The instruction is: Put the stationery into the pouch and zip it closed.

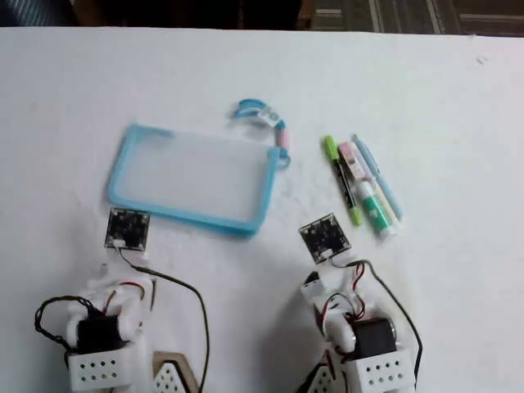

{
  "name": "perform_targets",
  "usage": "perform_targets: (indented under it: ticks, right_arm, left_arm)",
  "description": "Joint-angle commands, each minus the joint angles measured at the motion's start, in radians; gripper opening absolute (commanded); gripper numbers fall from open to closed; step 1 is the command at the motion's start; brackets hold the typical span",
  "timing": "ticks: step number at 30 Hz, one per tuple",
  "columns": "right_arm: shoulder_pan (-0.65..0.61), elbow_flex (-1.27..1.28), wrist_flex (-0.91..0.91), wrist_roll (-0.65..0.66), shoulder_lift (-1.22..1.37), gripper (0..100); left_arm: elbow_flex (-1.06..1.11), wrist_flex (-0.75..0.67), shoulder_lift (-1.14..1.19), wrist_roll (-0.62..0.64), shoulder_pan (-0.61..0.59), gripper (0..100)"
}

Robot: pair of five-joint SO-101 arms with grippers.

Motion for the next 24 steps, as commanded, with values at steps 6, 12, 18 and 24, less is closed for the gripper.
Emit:
perform_targets:
  ticks: [6,12,18,24]
  right_arm:
    - [-0.012,0.002,-0.074,0.000,-0.004,1.7]
    - [-0.012,-0.173,-0.213,-0.008,-0.001,1.7]
    - [-0.145,-0.321,-0.326,-0.008,0.002,1.8]
    - [-0.176,-0.390,-0.329,-0.008,0.113,2.6]
  left_arm:
    - [-0.005,0.005,-0.005,-0.003,-0.002,2]
    - [-0.005,0.005,-0.005,-0.003,-0.002,2]
    - [-0.005,0.005,-0.005,-0.003,-0.002,2]
    - [-0.005,0.005,-0.005,-0.003,-0.002,2]
